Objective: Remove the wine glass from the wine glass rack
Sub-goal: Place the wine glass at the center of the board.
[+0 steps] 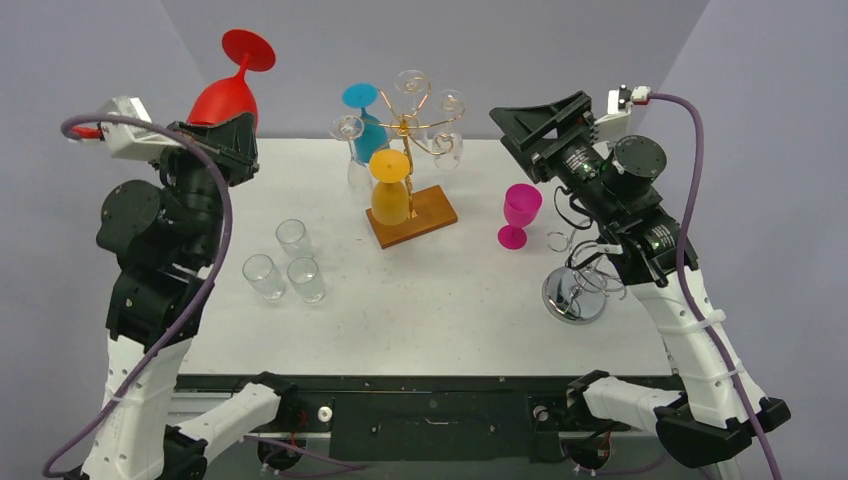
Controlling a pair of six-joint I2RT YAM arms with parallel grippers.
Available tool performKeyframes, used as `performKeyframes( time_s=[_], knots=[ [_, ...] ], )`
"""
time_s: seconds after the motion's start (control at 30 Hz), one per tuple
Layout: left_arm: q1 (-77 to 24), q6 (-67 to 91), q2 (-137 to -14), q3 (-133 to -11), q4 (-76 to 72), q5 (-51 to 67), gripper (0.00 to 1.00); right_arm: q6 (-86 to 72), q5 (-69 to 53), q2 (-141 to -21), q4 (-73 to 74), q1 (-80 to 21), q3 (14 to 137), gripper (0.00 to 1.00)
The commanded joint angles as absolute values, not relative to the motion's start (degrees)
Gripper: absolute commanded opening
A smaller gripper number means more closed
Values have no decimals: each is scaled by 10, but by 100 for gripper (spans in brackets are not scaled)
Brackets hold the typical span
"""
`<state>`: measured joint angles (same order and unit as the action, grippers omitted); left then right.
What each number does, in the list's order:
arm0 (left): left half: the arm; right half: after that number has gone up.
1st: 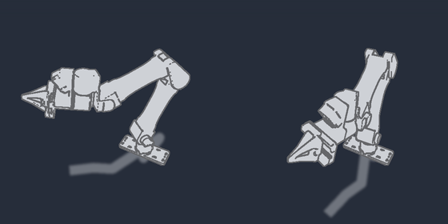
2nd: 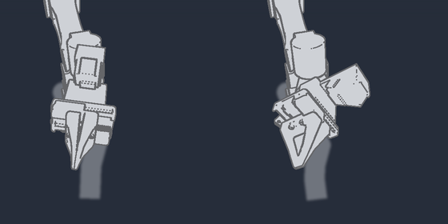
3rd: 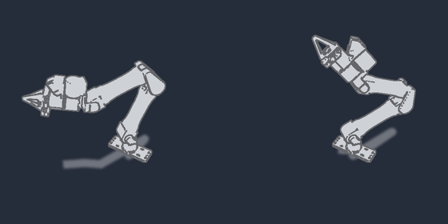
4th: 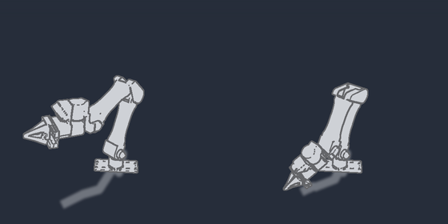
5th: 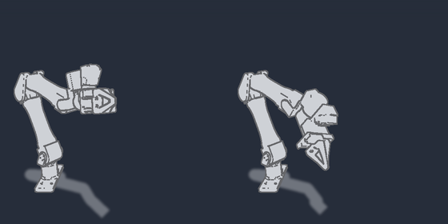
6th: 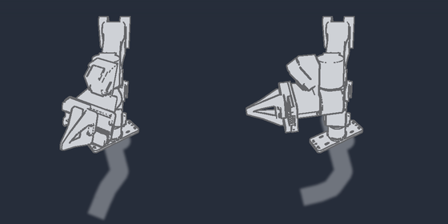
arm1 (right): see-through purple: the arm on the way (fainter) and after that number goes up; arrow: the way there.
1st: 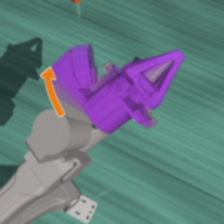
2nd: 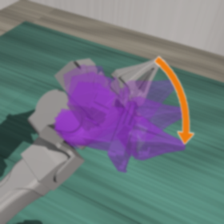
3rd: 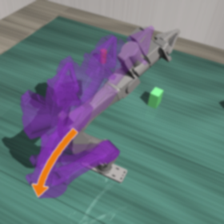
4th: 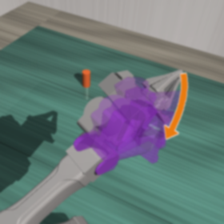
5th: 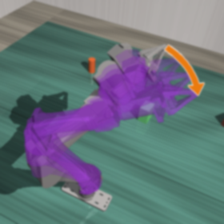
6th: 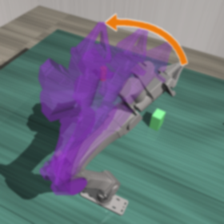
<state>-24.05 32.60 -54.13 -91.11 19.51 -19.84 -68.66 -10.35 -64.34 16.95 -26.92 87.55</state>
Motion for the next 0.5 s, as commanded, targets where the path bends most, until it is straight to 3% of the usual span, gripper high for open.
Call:
performKeyframes(
  time_s=[0.0, 0.23, 0.47],
  knots=[
    [-202, 260, -626, -981, 379, -312, 0, -584, -93, -663, 246, -264, 903, 74],
    [-23, 286, -751, -1037, 471, -163, 0, -536, -82, -656, 284, -264, 896, 74],
    [79, 295, -841, -1009, 489, -105, 0, -511, -86, -648, 299, -264, 881, 74]
  ],
)
